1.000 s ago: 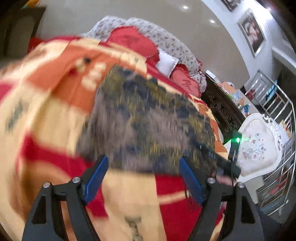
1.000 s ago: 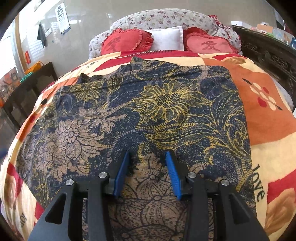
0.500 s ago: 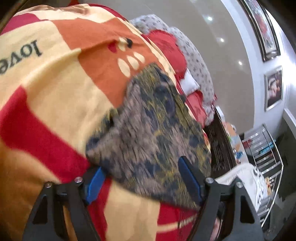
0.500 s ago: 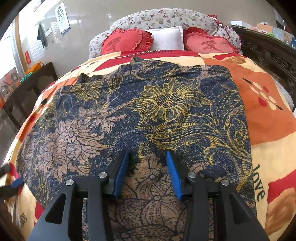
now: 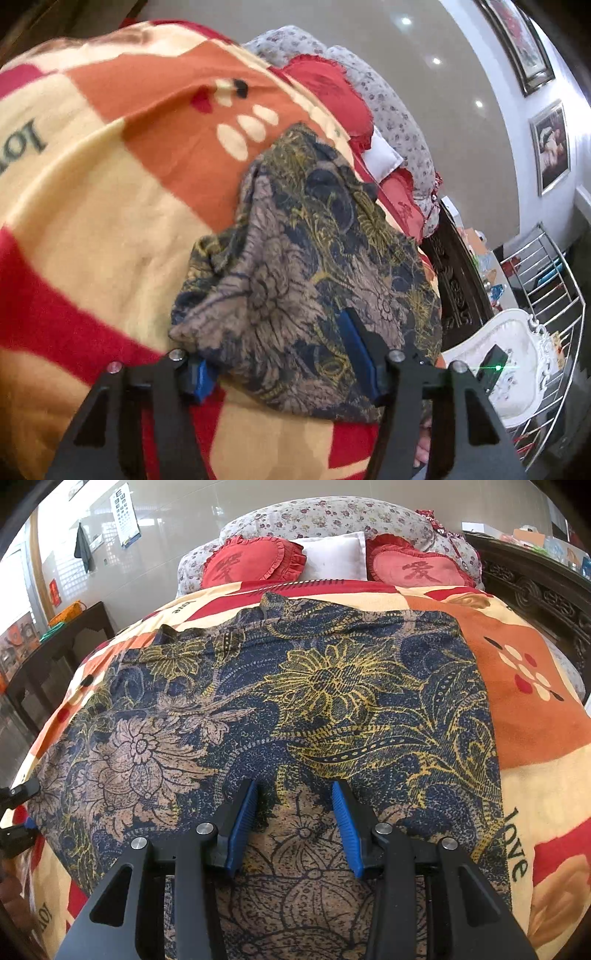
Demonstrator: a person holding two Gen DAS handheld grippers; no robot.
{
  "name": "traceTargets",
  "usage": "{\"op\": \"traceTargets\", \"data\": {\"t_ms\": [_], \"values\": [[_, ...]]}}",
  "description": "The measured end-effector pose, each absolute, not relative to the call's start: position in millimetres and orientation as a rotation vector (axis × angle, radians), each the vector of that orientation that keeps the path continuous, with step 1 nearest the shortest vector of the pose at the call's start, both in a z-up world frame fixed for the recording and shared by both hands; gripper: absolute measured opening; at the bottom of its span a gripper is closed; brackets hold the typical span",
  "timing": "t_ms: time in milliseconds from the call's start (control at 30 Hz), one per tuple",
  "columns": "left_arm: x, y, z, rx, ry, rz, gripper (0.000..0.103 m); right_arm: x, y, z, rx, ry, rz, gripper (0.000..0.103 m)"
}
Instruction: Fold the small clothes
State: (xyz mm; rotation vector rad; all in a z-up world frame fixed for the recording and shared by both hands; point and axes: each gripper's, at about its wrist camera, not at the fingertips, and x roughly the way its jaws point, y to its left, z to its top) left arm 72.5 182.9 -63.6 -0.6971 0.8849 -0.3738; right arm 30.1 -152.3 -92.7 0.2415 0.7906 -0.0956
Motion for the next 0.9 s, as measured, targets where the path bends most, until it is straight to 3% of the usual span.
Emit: {"op": "traceTargets", "data": {"t_ms": [67,200,233,400,600,900], "values": [[76.0,194.2,-74.4,-0.785,0.892,-0.318,0.042,30.0,-152.3,-92.8,0.237,0.791,-0.097,0.06],[74.1,192.0,-74.5,-0.766,0.888,-0.271,0.03,30.4,-148.0,-92.7,0.211,0.793,-0.115,0.061],[74.1,191.5,-74.5,-0.755,0.891,-0.261,0.014,30.7,-147.3,-92.7,0.207,0.796,-0.118,0.061],[58.2,167.5,-47.1,-0.506,0.795,-0.211,0.01,39.6,-139.4,-70.1,0.154,0.88,-0.14,0.061],[25.4,109.5,0.8,-0.17,0.567,-0.266,0.009,76.8,-110.6,1.7,0.248,0.818,0.085,0.061],[3.4,59.6,25.0,0.03,0.448,-0.397,0.009,204.4,-43.6,18.9,0.49,1.065,0.552,0.061]]}}
